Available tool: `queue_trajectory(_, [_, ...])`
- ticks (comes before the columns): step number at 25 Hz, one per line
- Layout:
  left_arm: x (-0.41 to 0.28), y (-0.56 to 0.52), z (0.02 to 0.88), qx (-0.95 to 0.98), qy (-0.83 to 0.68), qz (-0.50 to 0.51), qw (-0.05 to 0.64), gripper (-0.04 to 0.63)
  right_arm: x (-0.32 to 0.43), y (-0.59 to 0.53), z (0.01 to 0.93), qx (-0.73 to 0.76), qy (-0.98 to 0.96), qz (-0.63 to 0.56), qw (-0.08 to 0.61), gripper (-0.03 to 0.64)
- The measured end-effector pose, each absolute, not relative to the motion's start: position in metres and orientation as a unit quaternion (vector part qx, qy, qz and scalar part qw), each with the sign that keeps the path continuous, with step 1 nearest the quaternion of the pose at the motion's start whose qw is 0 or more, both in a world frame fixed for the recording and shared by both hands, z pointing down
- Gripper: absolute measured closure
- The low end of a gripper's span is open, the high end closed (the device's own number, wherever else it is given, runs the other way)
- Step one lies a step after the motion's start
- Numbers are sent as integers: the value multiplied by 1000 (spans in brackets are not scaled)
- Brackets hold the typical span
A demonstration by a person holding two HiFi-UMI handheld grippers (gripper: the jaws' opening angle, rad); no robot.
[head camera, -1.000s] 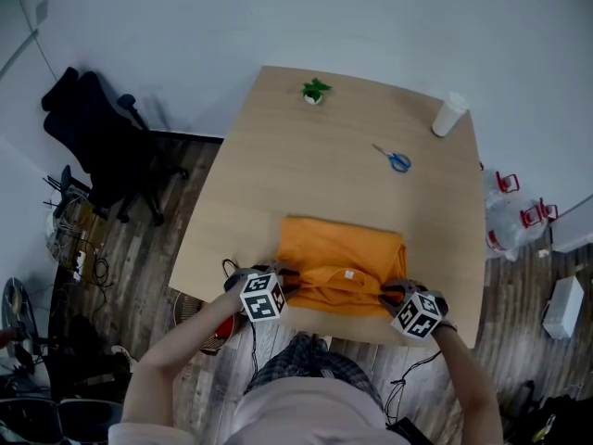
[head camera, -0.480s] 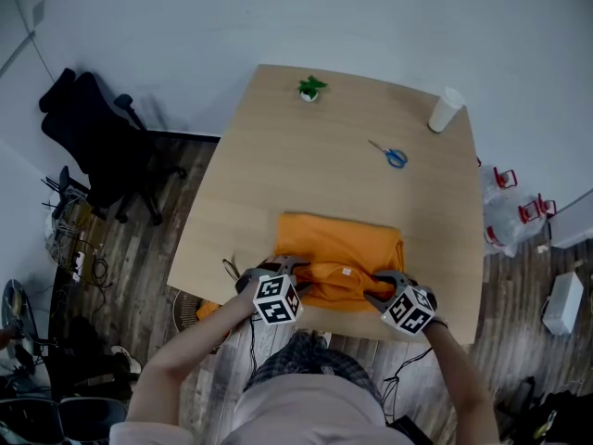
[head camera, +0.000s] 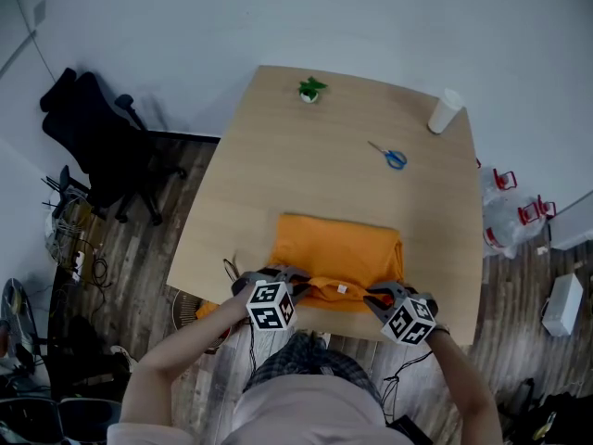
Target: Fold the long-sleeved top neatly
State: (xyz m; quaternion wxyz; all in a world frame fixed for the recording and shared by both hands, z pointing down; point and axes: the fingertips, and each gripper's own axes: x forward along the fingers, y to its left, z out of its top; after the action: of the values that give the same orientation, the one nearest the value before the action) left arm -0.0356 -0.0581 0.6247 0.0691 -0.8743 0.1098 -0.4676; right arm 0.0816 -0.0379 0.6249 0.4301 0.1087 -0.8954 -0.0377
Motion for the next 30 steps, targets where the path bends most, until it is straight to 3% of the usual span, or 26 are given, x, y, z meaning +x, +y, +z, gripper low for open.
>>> queue_trajectory(5, [-42,-32,647,-866,67,-494,25,530,81,-14,653,77,-884,-6,461,530])
queue_trajectory(9, [-42,-16,660,-861,44,-506,-29,415,82,1,675,65,-875,44,478,458])
queue_trajectory(12, [-42,-10,667,-859,42,-508,-46,408,83,10,688,64,-869,73,486,409])
queue_trajectory(16, [-41,-7,670,-858,40,-509,-52,383,80,8,688,74,-871,93,476,406])
queue_trajectory(21, [-36,-10,644,-882,59,-463,-69,373,81,-6,658,116,-890,124,423,400])
queue_trajectory(30, [-44,-79,546,-923,231,-277,-130,408,122,-88,564,309,-906,153,247,397])
